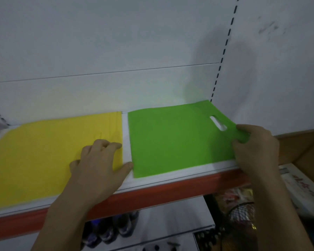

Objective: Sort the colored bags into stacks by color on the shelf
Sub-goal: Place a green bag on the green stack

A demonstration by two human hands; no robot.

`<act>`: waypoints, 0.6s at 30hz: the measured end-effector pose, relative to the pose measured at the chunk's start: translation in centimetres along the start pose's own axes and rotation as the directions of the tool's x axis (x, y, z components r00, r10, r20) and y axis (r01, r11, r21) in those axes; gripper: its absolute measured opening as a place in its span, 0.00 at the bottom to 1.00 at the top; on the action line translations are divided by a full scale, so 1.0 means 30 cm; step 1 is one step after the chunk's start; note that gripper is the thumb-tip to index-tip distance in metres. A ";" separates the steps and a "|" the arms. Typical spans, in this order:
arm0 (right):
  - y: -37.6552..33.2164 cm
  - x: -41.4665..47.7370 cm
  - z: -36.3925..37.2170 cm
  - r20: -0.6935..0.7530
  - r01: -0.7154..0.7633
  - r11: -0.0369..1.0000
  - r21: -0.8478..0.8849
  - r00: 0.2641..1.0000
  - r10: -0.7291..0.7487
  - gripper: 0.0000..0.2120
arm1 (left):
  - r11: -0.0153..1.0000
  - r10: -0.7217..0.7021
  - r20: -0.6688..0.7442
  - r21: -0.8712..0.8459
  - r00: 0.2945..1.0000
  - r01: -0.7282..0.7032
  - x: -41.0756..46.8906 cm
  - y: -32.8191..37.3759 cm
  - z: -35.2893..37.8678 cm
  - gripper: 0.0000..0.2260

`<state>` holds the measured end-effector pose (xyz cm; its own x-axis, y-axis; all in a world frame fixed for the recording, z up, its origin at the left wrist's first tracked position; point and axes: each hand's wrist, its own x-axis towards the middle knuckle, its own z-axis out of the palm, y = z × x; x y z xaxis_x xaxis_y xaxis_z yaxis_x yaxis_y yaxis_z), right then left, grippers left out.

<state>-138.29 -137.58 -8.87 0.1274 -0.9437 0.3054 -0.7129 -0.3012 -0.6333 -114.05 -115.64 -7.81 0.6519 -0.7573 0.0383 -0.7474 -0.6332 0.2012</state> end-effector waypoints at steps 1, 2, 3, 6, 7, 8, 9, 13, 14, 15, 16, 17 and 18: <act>0.004 -0.002 -0.003 0.011 0.003 1.000 -0.009 1.000 -0.003 0.21 | 1.000 -0.008 -0.010 -0.003 1.000 0.008 0.004 0.001 0.002 0.28; 0.006 -0.004 0.000 0.026 0.020 0.999 -0.029 0.999 -0.019 0.21 | 1.000 -0.016 -0.016 -0.006 1.000 0.016 0.006 0.004 0.004 0.27; 0.007 -0.009 0.001 0.043 0.040 0.997 -0.062 0.998 -0.038 0.21 | 1.000 -0.021 -0.021 -0.013 1.000 0.020 0.008 0.008 0.006 0.26; -0.021 -0.039 -0.008 0.046 0.056 0.989 -0.140 0.998 -0.050 0.21 | 1.000 -0.009 -0.038 -0.028 0.999 0.008 0.014 0.020 0.015 0.23; -0.038 -0.053 -0.010 0.054 0.111 0.985 -0.130 0.993 -0.105 0.20 | 0.999 -0.010 -0.046 -0.034 0.999 0.008 0.015 0.019 0.018 0.22; -0.055 -0.067 -0.006 0.082 0.193 0.976 -0.105 0.979 -0.185 0.18 | 0.999 -0.015 -0.049 -0.044 0.999 0.013 0.016 0.017 0.020 0.21; -0.076 -0.087 0.003 0.128 0.271 0.959 -0.083 0.957 -0.259 0.17 | 0.998 -0.022 -0.049 -0.056 0.999 0.019 0.015 0.013 0.020 0.20; -0.114 -0.148 0.052 0.339 0.362 0.925 -0.113 0.890 -0.306 0.18 | 0.998 -0.032 -0.052 -0.058 0.998 0.029 0.009 -0.002 0.020 0.20; -0.114 -0.151 0.056 0.356 0.368 0.920 -0.136 0.884 -0.301 0.19 | 0.997 -0.038 -0.051 -0.062 0.998 0.035 0.007 -0.007 0.020 0.20; -0.114 -0.150 0.055 0.366 0.370 0.917 -0.145 0.882 -0.298 0.19 | 0.997 -0.046 -0.051 -0.065 0.998 0.042 0.005 -0.012 0.018 0.20; -0.113 -0.144 0.054 0.375 0.371 0.917 -0.145 0.878 -0.296 0.19 | 0.996 -0.055 -0.053 -0.067 0.997 0.051 0.004 -0.018 0.016 0.20; -0.116 -0.139 0.051 0.385 0.374 0.916 -0.148 0.875 -0.295 0.19 | 0.996 -0.064 -0.053 -0.065 0.997 0.060 0.002 -0.025 0.014 0.20; -0.117 -0.136 0.050 0.395 0.377 0.913 -0.153 0.871 -0.293 0.19 | 0.995 -0.073 -0.053 -0.065 0.996 0.070 0.000 -0.033 0.012 0.20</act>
<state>-135.26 -132.89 -8.97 0.5925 -0.7874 0.1704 -0.7088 -0.6100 -0.3544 -113.36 -115.07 -8.35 0.7109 -0.6992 0.0754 -0.6901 -0.6730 0.2662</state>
